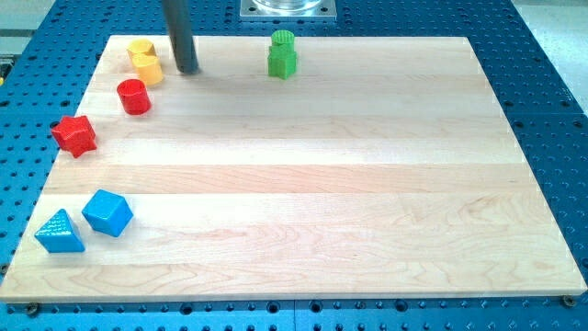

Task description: Push the red circle right above the red star

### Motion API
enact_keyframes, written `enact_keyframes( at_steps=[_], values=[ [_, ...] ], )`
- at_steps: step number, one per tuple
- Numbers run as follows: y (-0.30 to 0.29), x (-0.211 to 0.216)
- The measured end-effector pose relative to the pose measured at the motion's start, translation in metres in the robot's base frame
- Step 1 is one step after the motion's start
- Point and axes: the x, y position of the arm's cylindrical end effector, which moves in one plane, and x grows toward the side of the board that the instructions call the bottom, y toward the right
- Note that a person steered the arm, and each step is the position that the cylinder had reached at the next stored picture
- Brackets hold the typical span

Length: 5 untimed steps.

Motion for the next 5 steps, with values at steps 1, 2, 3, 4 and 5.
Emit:
enact_keyframes(
  at_steps=[1, 2, 3, 4, 5],
  values=[
    [-0.029, 0.002],
    [-0.035, 0.031],
    [0.007, 0.051],
    [0.021, 0.073],
    [-0.029, 0.074]
  ],
)
